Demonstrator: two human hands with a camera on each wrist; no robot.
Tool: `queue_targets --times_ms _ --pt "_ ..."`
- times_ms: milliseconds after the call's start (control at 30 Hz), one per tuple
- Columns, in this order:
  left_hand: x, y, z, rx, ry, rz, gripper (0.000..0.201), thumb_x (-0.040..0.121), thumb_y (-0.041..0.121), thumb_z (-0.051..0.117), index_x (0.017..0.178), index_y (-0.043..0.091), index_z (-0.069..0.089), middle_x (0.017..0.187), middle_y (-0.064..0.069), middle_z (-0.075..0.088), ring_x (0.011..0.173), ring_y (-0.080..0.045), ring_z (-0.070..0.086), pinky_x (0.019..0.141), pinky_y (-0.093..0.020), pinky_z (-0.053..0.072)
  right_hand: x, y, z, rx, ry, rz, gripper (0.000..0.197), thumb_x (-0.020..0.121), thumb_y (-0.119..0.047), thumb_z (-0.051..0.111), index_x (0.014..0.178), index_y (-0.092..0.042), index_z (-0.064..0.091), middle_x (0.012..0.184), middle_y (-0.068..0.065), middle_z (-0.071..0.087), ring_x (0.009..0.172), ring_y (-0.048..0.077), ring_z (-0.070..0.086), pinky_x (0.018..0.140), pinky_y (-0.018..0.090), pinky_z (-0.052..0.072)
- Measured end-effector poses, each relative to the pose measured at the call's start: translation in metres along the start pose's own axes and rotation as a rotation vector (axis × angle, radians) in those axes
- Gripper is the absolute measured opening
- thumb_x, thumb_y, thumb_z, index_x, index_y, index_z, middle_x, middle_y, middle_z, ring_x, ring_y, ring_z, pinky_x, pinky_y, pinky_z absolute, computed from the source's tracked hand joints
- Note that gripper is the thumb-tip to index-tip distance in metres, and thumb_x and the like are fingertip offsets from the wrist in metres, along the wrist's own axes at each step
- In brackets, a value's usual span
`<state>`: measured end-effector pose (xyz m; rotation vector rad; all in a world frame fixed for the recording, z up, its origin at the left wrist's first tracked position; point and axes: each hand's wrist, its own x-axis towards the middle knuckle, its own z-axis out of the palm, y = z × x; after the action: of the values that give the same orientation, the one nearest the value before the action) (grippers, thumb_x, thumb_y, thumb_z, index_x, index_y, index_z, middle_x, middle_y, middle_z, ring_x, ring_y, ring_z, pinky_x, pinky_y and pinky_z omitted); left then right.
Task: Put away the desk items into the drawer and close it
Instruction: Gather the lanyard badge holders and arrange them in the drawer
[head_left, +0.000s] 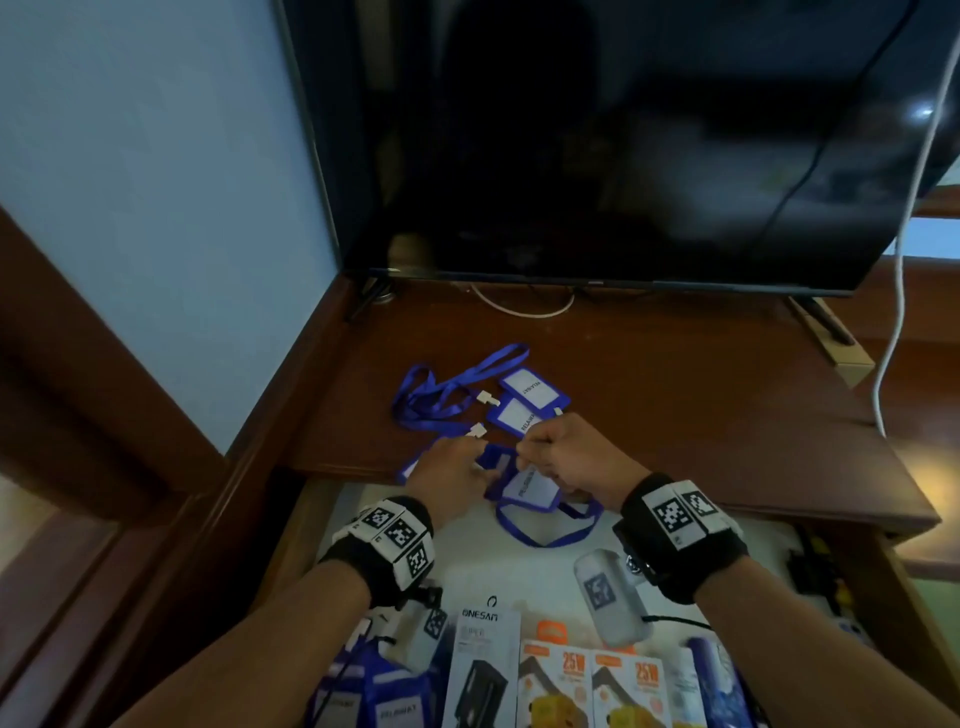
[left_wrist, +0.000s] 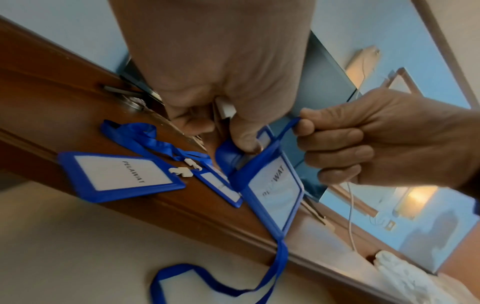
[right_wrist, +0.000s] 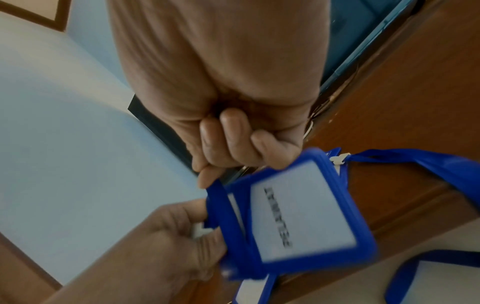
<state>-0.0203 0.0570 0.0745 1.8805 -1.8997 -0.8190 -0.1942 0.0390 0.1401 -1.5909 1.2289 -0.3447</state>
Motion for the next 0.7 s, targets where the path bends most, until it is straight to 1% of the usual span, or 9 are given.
queue_targets --times_ms 100,167,233,300,367,433,500,600,700 --pt "-0.009 -0.008 0.0 0.046 -0.111 0.047 0.013 0.09 0.018 0.059 0.101 0.011 0.063 0.107 -0.006 0.064 0.098 -0.023 0.059 0.081 -0.032 0.048 0.006 0.01 -0.002 -0.022 0.001 0.009 0.029 0.098 -0.02 0.052 0.078 -0.005 0.065 0.061 0.009 0.049 0.043 0.01 0.035 0.041 0.017 0.028" --pt "-0.013 -0.013 -0.003 0.033 -0.202 0.08 0.005 0.088 0.015 0.063 0.093 0.012 0.063 0.103 -0.005 0.064 0.095 -0.022 0.06 0.079 -0.032 0.049 0.005 0.014 -0.001 -0.047 0.007 0.021 0.028 0.098 -0.021 0.054 0.076 -0.007 0.065 0.061 0.004 0.056 0.042 0.006 0.04 0.042 0.015 0.032" --pt "-0.017 -0.018 -0.005 0.009 -0.278 0.11 0.006 0.085 0.013 0.067 0.091 0.011 0.065 0.1 -0.005 0.066 0.092 -0.021 0.062 0.08 -0.034 0.051 0.002 0.02 0.001 -0.009 -0.004 0.033 0.028 0.098 -0.018 0.054 0.074 -0.007 0.063 0.053 -0.004 0.055 0.043 0.004 0.044 0.044 0.015 0.034" --pt "-0.021 -0.022 -0.007 -0.138 -0.296 0.126 0.008 0.084 0.007 0.067 0.088 0.013 0.065 0.097 -0.004 0.067 0.09 -0.017 0.062 0.08 -0.031 0.05 -0.002 0.029 0.007 0.042 -0.033 0.047 0.028 0.099 -0.017 0.052 0.074 -0.004 0.059 0.051 -0.001 0.049 0.043 0.006 0.043 0.044 0.017 0.031" --pt "-0.026 -0.021 -0.008 -0.387 -0.28 0.093 0.018 0.085 -0.002 0.063 0.09 0.014 0.065 0.095 -0.002 0.066 0.089 -0.012 0.06 0.081 -0.027 0.047 -0.005 0.033 0.013 0.065 -0.052 0.027 0.029 0.099 -0.02 0.05 0.077 -0.003 0.058 0.06 0.008 0.046 0.048 0.012 0.041 0.049 0.022 0.031" --pt "-0.03 -0.02 -0.006 -0.659 -0.229 0.063 0.018 0.085 -0.006 0.059 0.097 0.006 0.066 0.098 -0.008 0.067 0.093 -0.013 0.061 0.085 -0.029 0.046 -0.012 0.034 0.019 0.134 -0.06 -0.029 0.029 0.095 -0.02 0.055 0.079 0.004 0.058 0.068 0.014 0.049 0.055 0.017 0.046 0.053 0.024 0.037" --pt "-0.031 -0.017 0.0 -0.876 -0.142 0.057 0.028 0.08 0.002 0.059 0.108 0.002 0.065 0.112 -0.018 0.065 0.1 -0.02 0.06 0.086 -0.031 0.046 -0.02 0.032 0.025 0.224 -0.039 -0.081 0.024 0.089 -0.014 0.06 0.07 0.0 0.055 0.06 0.011 0.049 0.05 0.011 0.049 0.051 0.02 0.039" --pt "-0.031 -0.009 0.012 -1.149 -0.038 0.079 0.039 0.081 0.006 0.059 0.119 0.002 0.063 0.117 -0.015 0.066 0.104 -0.022 0.062 0.085 -0.031 0.048 -0.019 0.025 0.041 0.363 0.036 -0.05 0.032 0.099 -0.002 0.041 0.068 -0.009 0.044 0.058 0.009 0.04 0.041 0.006 0.041 0.046 0.018 0.036" --pt "-0.035 -0.003 0.016 -1.4 0.046 0.032 0.033 0.08 0.006 0.059 0.111 0.002 0.068 0.103 -0.01 0.072 0.093 -0.018 0.067 0.078 -0.026 0.051 -0.003 0.019 0.053 0.559 0.069 0.041 0.031 0.101 -0.007 0.034 0.071 -0.011 0.043 0.057 0.007 0.036 0.044 0.012 0.033 0.045 0.023 0.03"
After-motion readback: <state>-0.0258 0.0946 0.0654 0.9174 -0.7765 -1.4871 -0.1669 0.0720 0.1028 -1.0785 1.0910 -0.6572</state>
